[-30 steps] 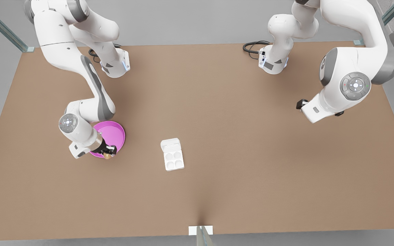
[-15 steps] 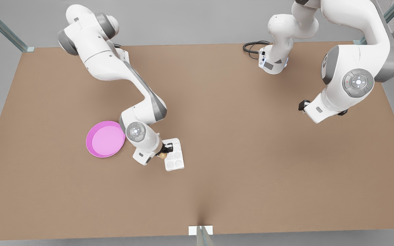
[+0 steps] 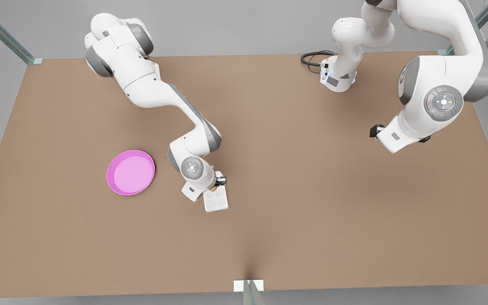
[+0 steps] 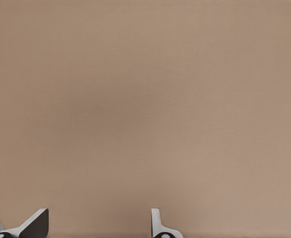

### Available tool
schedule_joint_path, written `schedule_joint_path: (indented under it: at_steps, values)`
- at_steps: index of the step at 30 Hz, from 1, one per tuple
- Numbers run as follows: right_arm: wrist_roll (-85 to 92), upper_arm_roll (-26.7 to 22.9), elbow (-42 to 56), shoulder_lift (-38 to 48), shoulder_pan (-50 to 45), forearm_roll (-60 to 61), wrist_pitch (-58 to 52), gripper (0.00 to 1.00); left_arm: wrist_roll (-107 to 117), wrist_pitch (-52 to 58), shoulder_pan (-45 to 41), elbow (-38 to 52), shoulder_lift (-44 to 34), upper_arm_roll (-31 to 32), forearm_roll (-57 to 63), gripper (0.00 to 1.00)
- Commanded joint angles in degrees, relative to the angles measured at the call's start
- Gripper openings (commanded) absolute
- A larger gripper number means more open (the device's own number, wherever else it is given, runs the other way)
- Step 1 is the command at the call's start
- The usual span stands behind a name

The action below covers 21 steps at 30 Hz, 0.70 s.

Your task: Pack egg into the box and close the box lid

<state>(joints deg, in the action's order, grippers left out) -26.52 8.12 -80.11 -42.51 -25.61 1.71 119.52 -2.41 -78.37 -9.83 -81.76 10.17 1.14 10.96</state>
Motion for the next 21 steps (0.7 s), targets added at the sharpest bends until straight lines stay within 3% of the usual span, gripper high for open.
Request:
schedule_joint_path:
  at_steps: [1, 6, 8, 9, 10, 11, 14, 16, 19, 21]
  values:
    - [-8.11, -0.03, 0.92, -0.64, -0.32, -0.57, -0.25, 0.44, 0.83, -0.03, 0.07, 0.02, -0.06, 0.00, 0.72, 1.00]
    - [-6.79, -1.09, 4.52, -5.04, 0.03, -1.62, -0.51, 0.47, 0.83, -0.03, 0.07, 0.02, -0.06, 0.00, 0.72, 1.00]
    - [-7.58, -1.18, 4.53, -6.18, -0.06, -1.62, -0.51, 0.56, 0.83, -0.12, 0.07, 0.02, -0.06, 0.00, 0.72, 1.00]
    - [-7.75, -1.09, 4.53, -6.18, -0.14, -1.62, -0.51, 0.69, 0.83, -0.12, 0.07, 0.02, -0.06, 0.00, 0.72, 1.00]
    - [-7.93, -1.18, 4.44, -6.27, -0.32, -1.62, -0.51, 0.76, 0.83, -0.12, 0.07, 0.02, -0.06, 0.00, 0.72, 1.00]
    - [-8.11, -1.09, 4.52, -6.18, -0.41, -1.62, -0.51, 1.00, 0.83, -0.12, 0.07, 0.02, -0.06, 0.00, 0.72, 1.00]
    - [-7.06, -1.00, 5.67, -5.66, -0.59, -1.36, 1.85, 1.00, 0.83, -0.12, 0.07, 0.02, -0.06, 0.00, 0.72, 1.00]
    - [6.21, -0.74, 11.82, -3.73, 1.26, -1.18, 2.03, 1.00, 0.83, -0.12, 0.07, 0.02, -0.06, 0.00, 0.72, 1.00]
    - [15.88, -1.18, 11.12, 17.10, 15.58, -2.15, -25.82, 1.00, 0.83, -0.12, -0.01, 0.02, -0.06, 0.00, 0.72, 1.00]
    - [23.52, -4.43, -0.37, 26.94, 19.88, -7.34, -25.22, 1.00, 1.01, -0.03, -0.10, 0.02, 0.20, 0.00, 0.73, 1.00]
